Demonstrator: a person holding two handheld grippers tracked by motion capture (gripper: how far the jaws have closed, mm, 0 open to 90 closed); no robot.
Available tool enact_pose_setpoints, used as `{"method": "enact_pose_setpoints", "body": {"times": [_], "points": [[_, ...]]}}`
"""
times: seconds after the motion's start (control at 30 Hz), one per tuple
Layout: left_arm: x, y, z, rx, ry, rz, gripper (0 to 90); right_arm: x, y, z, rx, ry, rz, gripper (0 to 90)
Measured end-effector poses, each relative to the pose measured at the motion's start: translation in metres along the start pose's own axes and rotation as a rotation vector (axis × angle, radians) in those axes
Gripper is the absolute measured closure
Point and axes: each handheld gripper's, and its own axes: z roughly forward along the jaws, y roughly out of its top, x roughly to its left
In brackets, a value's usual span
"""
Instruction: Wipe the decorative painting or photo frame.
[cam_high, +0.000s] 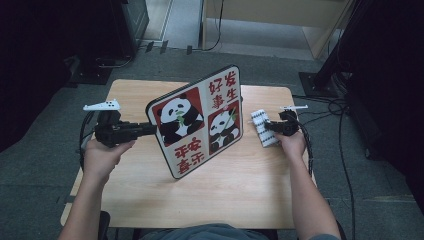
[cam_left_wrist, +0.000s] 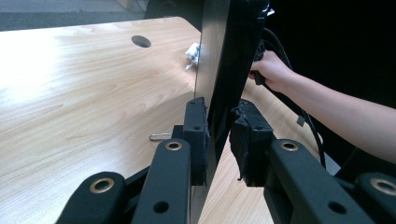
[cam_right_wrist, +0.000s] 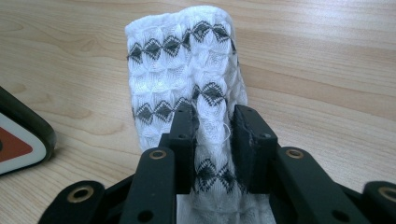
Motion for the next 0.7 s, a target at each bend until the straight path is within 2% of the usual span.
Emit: {"method": "enact_pose_setpoints", "body": {"times": [0.07,0.13,0.2,0.37,0.43,0.7], "points": [[0.0,0.0,0.0,0.001,0.001,-0.001,76.4,-0.001,0.0,0.0,-0.006,-0.001,-0.002,64.7],[0.001,0.0,0.0,0.001,0.005,-0.001,74.8,-0.002,0.001,-0.001,-0.008,0.007,0.031,58.1],[0.001,0.0,0.0,0.0,0.009,-0.001,73.7,-0.004,0.002,-0.004,-0.026,0.012,0.047,56.1],[0.002,0.0,0.001,-0.002,0.026,-0.001,68.0,-0.002,0.006,-0.012,-0.066,0.008,0.033,52.6],[0.003,-0.001,0.001,0.001,0.03,-0.003,64.6,0.0,0.007,-0.015,-0.074,0.008,0.023,52.1],[0.003,-0.002,0.005,0.007,0.053,0.012,59.9,0.008,0.011,-0.025,-0.094,0.013,-0.014,51.2]]}}
